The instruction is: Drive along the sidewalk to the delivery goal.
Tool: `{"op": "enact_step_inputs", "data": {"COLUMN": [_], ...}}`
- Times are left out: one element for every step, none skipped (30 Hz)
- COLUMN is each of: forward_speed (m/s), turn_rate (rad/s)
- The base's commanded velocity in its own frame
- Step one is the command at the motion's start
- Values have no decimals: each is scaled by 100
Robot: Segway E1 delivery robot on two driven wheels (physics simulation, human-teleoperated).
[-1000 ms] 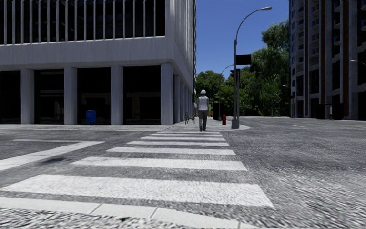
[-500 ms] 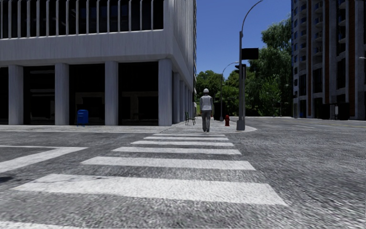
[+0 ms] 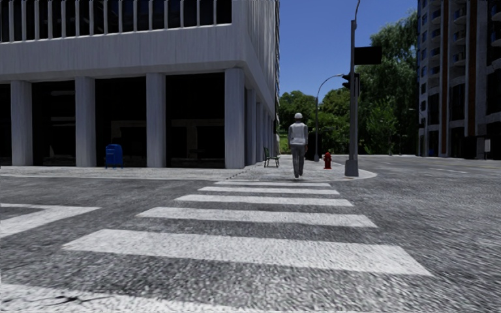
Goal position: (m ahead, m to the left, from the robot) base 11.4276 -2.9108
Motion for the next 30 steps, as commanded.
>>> {"op": "enact_step_inputs", "data": {"forward_speed": [200, 200, 200, 200, 200, 200, 200, 200, 200, 200, 200, 200, 200, 200, 200, 200, 200, 200, 200, 200, 200, 200, 200, 200, 200, 200, 200, 200, 200, 200], "turn_rate": [0, 0, 0, 0, 0, 0, 0, 0, 0, 0, 0, 0, 0, 0, 0, 0, 0, 0, -7, -37, -67, -120, -120, -120, -120, -120, -112, -63, -48, -40]}}
